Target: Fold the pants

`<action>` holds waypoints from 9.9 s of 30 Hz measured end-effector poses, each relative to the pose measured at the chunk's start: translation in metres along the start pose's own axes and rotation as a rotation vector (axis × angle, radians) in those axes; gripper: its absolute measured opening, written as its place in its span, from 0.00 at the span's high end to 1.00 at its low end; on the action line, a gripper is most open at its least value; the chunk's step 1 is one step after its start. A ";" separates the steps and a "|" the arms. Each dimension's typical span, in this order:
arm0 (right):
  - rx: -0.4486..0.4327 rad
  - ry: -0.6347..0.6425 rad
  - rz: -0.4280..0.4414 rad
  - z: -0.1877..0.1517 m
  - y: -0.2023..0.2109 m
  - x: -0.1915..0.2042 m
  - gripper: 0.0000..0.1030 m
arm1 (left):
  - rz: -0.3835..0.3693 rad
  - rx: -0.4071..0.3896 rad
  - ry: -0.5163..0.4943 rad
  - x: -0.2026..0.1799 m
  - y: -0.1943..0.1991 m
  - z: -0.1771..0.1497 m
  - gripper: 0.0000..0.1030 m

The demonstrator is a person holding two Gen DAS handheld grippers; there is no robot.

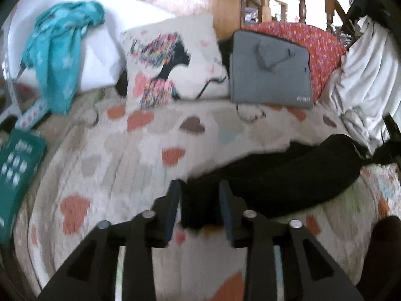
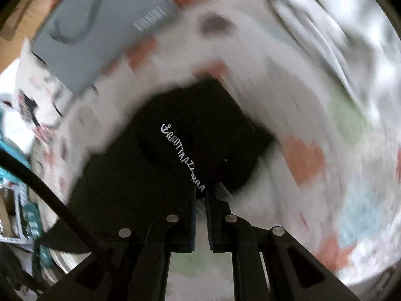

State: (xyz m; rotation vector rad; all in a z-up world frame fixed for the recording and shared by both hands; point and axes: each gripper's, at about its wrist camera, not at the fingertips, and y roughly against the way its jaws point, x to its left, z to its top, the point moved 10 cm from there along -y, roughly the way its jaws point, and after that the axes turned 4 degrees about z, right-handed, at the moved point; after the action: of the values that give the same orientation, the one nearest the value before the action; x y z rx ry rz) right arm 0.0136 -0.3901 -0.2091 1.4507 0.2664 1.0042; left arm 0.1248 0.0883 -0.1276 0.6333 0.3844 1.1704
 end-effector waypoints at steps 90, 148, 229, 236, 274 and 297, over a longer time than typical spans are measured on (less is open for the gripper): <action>0.149 1.125 0.100 -0.117 -0.180 0.476 0.65 | -0.204 0.357 0.488 0.028 -0.092 -0.081 0.82; 0.046 0.967 -0.062 0.019 -0.142 0.279 0.51 | 0.038 0.135 0.602 0.097 -0.112 -0.024 0.64; -0.220 0.318 -0.175 0.095 -0.022 0.018 0.41 | 0.068 0.312 0.256 -0.003 -0.145 -0.044 0.50; -0.166 0.286 -0.372 0.127 -0.043 -0.008 0.09 | 0.091 0.336 0.267 0.007 -0.144 -0.048 0.50; 0.267 0.972 -0.314 -0.134 -0.191 0.415 0.76 | -0.145 0.221 0.757 0.123 -0.092 -0.059 0.49; 0.199 0.815 0.017 -0.085 -0.096 0.381 0.77 | -0.401 0.282 0.459 -0.041 -0.086 -0.001 0.97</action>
State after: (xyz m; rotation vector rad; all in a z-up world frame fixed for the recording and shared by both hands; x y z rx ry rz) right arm 0.2172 -0.0480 -0.1539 1.1468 0.9628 1.5841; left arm 0.1727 0.0290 -0.1853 0.4931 1.0318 0.8720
